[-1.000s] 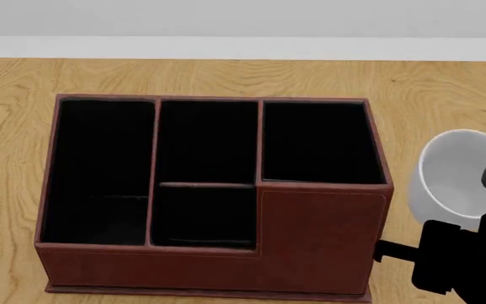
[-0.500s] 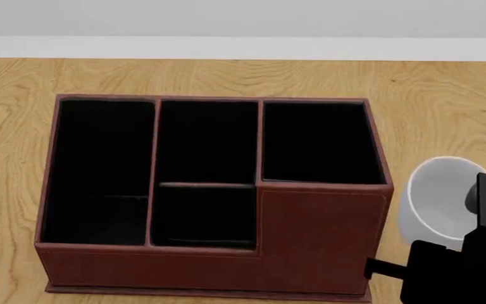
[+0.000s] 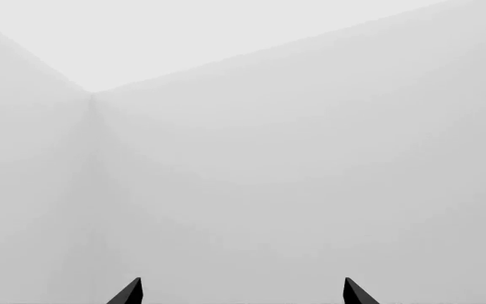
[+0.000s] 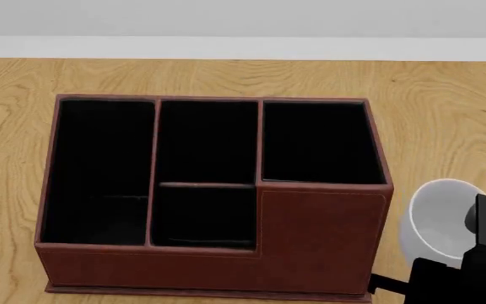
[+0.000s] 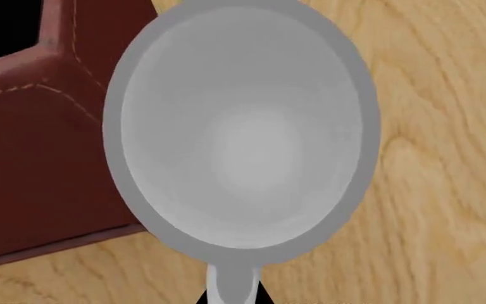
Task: Pick up the white mug and place it to the right of the caddy.
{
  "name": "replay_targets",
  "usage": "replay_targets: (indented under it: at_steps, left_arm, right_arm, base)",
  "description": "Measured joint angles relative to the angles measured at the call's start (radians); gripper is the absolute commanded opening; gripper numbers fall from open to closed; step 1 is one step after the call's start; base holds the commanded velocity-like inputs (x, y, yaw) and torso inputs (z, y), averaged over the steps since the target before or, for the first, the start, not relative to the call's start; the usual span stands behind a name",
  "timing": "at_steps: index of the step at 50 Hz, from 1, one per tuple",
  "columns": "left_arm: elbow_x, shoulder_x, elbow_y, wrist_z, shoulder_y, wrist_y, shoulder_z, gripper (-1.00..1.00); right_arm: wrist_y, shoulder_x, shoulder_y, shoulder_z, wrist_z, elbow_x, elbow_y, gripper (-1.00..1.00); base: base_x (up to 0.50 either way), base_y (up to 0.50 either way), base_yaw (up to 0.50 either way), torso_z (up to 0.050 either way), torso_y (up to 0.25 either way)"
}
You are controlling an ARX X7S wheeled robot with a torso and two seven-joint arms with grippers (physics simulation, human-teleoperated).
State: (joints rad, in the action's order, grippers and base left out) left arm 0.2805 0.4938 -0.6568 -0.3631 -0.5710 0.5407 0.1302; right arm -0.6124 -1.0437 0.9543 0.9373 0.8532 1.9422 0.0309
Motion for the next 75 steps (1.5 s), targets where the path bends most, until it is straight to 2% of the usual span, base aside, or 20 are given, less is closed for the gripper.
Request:
replay_targets:
  at_steps: [75]
  left_arm:
    - [-0.011, 0.0, 0.063, -0.004, 0.014, -0.054, 0.017, 1.0]
  right_arm:
    - [-0.059, 0.157, 0.022, 0.078, -0.096, -0.091, -0.246, -1.0]
  base:
    - [0.0, 0.0, 0.0, 0.0, 0.001]
